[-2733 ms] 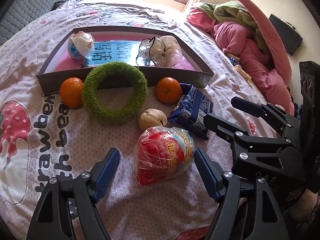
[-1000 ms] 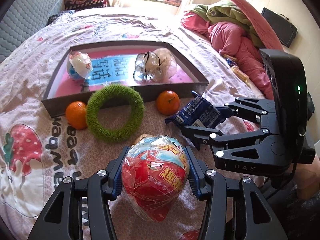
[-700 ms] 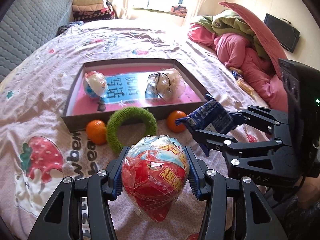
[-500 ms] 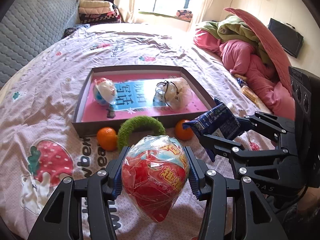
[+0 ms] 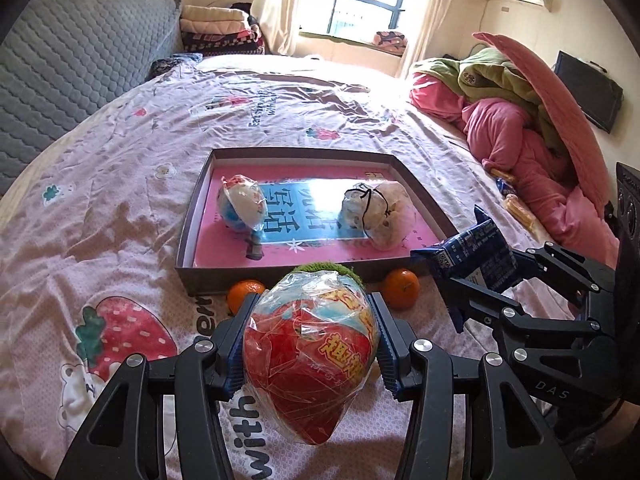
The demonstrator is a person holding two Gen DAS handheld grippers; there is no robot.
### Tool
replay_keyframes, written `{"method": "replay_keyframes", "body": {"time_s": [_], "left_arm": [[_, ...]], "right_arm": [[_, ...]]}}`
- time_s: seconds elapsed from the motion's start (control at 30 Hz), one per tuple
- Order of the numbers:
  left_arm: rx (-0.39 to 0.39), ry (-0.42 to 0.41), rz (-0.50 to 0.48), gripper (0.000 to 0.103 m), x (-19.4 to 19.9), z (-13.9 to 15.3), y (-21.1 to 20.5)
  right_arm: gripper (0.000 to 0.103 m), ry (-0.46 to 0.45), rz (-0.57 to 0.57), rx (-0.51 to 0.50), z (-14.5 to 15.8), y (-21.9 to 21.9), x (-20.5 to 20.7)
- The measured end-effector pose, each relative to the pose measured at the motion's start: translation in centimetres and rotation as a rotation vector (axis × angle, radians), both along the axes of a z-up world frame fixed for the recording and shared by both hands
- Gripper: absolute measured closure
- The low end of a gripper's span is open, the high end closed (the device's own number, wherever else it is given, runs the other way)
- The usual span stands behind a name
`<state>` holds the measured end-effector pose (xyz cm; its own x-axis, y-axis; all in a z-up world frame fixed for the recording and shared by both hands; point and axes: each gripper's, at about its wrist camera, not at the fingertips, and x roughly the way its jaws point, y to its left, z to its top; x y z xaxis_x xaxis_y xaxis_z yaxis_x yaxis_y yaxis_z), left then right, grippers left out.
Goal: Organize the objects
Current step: 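Carry the red egg and blue packet over the tray with both grippers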
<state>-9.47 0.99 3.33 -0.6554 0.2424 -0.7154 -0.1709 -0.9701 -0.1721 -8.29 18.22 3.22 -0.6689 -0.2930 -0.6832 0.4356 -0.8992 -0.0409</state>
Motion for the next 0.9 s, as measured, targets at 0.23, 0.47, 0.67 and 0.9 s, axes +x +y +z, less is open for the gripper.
{"method": "replay_keyframes", "body": {"time_s": [0.23, 0.47, 0.67, 0.9], "left_arm": [[-0.017, -0.003, 0.031, 0.049, -1.2, 0.0, -0.1], [-0.009, 0.001, 0.038, 0.049, -2.3, 0.5, -0.1], [-0.019, -0.002, 0.046, 0.049, -3.3, 0.7, -0.3], [-0.015, -0.006, 0.045, 0.049, -4.5, 0.5, -0.8]], "right_arm": [[0.054, 0.023, -0.022, -0.012, 0.4, 0.1, -0.4], [0.054, 0.028, -0.034, -0.037, 0.9, 0.3, -1.1], [0.054, 0.022, -0.048, -0.045, 0.9, 0.4, -1.8], [0.054, 0.023, -0.068, -0.059, 1.3, 0.7, -3.2]]}}
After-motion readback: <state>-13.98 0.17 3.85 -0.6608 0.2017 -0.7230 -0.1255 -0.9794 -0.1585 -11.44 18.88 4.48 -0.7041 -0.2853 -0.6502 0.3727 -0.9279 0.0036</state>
